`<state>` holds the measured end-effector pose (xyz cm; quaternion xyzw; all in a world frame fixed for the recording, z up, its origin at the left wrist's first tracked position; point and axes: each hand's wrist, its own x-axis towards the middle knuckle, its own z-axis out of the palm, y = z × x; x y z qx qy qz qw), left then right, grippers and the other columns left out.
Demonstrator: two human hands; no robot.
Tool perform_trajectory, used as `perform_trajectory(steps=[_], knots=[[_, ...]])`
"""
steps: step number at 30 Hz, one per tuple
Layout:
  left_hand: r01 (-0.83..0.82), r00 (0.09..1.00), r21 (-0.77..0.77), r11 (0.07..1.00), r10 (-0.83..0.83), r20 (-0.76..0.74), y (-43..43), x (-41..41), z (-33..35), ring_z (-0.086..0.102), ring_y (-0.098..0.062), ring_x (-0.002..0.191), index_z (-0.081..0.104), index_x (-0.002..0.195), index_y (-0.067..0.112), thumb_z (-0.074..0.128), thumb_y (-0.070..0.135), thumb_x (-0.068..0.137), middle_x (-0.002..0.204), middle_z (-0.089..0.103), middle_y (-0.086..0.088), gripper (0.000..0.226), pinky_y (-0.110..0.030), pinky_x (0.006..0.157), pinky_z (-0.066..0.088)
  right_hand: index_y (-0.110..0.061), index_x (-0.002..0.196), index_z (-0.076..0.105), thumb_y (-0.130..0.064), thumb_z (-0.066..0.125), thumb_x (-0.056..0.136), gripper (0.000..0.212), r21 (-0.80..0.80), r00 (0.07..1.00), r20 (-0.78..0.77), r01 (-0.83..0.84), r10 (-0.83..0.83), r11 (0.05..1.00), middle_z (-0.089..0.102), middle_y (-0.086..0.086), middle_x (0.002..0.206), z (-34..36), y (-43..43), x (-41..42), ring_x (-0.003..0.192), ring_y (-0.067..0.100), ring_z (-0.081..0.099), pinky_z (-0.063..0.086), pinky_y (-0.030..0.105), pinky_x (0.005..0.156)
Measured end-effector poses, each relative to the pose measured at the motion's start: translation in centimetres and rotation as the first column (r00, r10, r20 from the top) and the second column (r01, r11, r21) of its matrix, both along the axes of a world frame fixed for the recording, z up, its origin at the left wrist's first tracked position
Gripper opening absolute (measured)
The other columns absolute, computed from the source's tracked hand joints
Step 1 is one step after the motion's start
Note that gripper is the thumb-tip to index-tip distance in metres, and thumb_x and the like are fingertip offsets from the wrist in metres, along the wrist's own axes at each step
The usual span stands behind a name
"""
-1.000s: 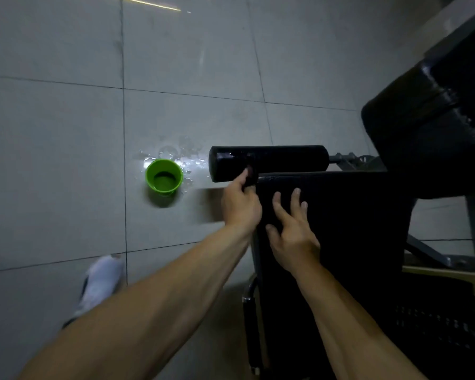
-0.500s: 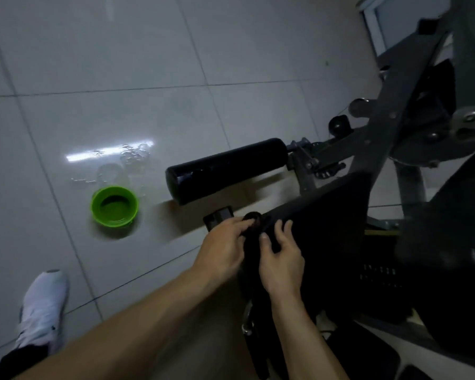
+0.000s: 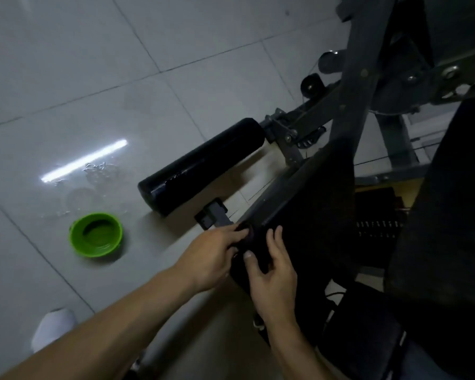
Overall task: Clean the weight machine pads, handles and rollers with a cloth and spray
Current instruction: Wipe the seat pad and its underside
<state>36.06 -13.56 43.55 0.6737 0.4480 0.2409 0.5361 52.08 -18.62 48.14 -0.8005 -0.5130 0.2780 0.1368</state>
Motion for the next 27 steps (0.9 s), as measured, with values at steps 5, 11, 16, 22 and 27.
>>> perform_trajectory(steps=[5, 11, 16, 22, 27], knots=[[0.124, 0.991, 0.005, 0.992, -0.124, -0.04, 7.2, 5.5, -2.2, 0.058, -0.027, 0.128, 0.061, 0.14, 0.021, 0.054, 0.01, 0.099, 0.141, 0.062, -0.002, 0.043, -0.037, 0.1, 0.048, -0.032, 0.156, 0.041, -0.042, 0.067, 0.097, 0.066, -0.053, 0.999, 0.043, -0.01, 0.013, 0.999, 0.019, -0.029, 0.165, 0.4, 0.0, -0.3, 0.149, -0.008, 0.023, 0.029, 0.022, 0.121], [0.222, 0.974, 0.063, 0.973, -0.223, 0.024, 9.7, 6.2, -2.4, 0.056, -0.028, 0.131, 0.056, 0.144, 0.022, 0.048, 0.011, 0.098, 0.148, 0.057, -0.001, 0.048, -0.035, 0.102, 0.048, -0.033, 0.143, 0.059, -0.031, 0.07, 0.095, 0.05, 0.046, 0.988, 0.088, 0.124, -0.128, 0.991, 0.04, -0.031, 0.154, 0.1, -0.3, -0.9, 0.139, -0.015, 0.036, 0.035, 0.017, 0.114], [0.233, 0.963, 0.1, 0.967, -0.243, 0.115, 9.4, 5.3, -3.9, 0.042, -0.019, 0.146, 0.05, 0.151, 0.028, 0.051, 0.007, 0.098, 0.162, 0.039, 0.004, 0.057, -0.033, 0.115, 0.041, -0.043, 0.118, 0.064, -0.016, 0.065, 0.096, 0.035, 0.2, 0.957, 0.164, 0.204, -0.238, 0.958, 0.044, -0.02, 0.145, 0.7, 4.4, 0.7, 0.136, 0.002, 0.043, 0.04, 0.022, 0.109], [0.23, 0.944, 0.149, 0.962, -0.258, 0.204, 15.4, 10.0, -5.9, 0.036, -0.012, 0.148, 0.049, 0.152, 0.018, 0.052, 0.006, 0.102, 0.158, 0.044, -0.002, 0.052, -0.014, 0.116, 0.025, -0.041, 0.162, 0.02, -0.028, 0.042, 0.11, 0.057, 0.016, 0.963, 0.081, 0.256, -0.256, 0.967, 0.008, -0.011, 0.172, -1.0, 10.3, 5.1, 0.158, 0.01, 0.006, 0.009, 0.029, 0.125], [0.196, 0.919, 0.223, 0.955, -0.258, 0.297, 18.4, 12.4, -6.8, 0.038, -0.01, 0.147, 0.051, 0.15, 0.021, 0.05, 0.011, 0.104, 0.156, 0.048, 0.0, 0.047, -0.028, 0.122, 0.031, -0.049, 0.159, 0.02, -0.04, 0.04, 0.109, 0.055, 0.063, 0.951, 0.187, 0.238, -0.246, 0.969, 0.013, -0.015, 0.17, -2.1, 10.2, 5.8, 0.156, 0.009, 0.015, 0.017, 0.041, 0.128]])
